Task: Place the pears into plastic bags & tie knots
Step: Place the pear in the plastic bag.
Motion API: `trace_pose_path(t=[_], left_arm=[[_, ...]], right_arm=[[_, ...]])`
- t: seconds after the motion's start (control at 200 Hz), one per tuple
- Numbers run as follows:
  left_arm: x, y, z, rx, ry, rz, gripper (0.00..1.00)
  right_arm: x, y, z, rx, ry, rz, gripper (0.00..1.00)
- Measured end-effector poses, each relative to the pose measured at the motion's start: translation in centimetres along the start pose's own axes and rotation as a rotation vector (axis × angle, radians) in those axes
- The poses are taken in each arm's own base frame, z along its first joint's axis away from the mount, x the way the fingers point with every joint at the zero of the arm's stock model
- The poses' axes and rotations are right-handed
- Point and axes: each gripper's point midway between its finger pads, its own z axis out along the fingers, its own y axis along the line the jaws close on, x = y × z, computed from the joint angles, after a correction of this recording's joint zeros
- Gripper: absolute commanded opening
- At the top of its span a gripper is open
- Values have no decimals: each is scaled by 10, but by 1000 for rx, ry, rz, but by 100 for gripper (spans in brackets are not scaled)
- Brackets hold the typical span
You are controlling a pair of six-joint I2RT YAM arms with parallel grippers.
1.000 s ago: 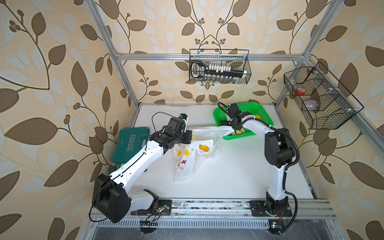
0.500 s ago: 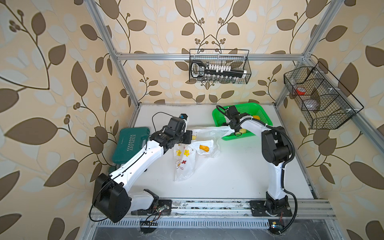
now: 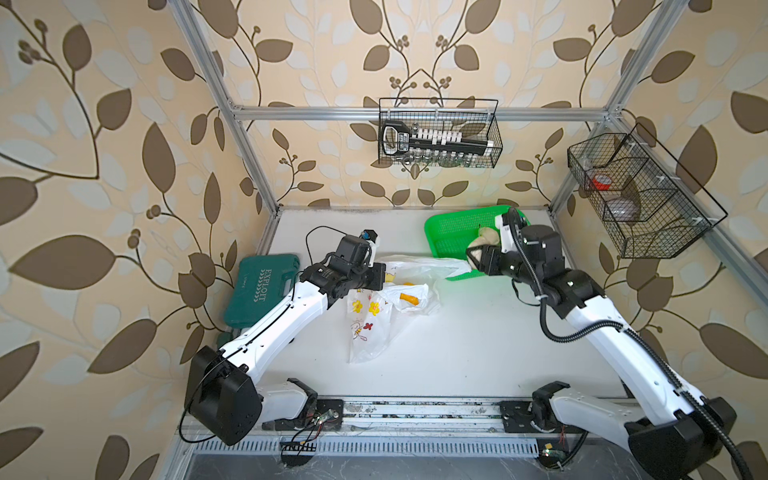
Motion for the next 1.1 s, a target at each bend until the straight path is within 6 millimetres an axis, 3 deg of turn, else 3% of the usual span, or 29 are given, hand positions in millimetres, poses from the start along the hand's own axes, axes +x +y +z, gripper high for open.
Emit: trace_pose_path(t=[0.235, 0.37, 0.515, 0.65, 0.845, 0.92, 0.995, 1.1], left_arm=[[1, -5, -2, 30, 2, 19, 0], [2, -9, -3, 52, 5, 23, 0], [2, -11, -4, 62, 9, 24, 0], [3, -13, -4, 75, 12, 25, 0], [3, -16, -4, 91, 15, 25, 0], [3, -19, -4, 105, 14, 27, 0], [2, -21, -5, 116, 12, 28, 0], [1, -26, -5, 145, 9, 31, 0]], right_arm=[[96, 24, 60, -74, 272, 55, 44], [119, 28, 94, -74, 339, 76, 42], [122, 32, 122, -68, 360, 89, 41], [108, 41, 111, -89, 315, 78, 42], [63, 65, 45, -168, 142, 63, 43], [54, 75, 30, -199, 103, 63, 43], [61, 81, 34, -207, 119, 62, 42], [84, 79, 60, -177, 190, 62, 41]])
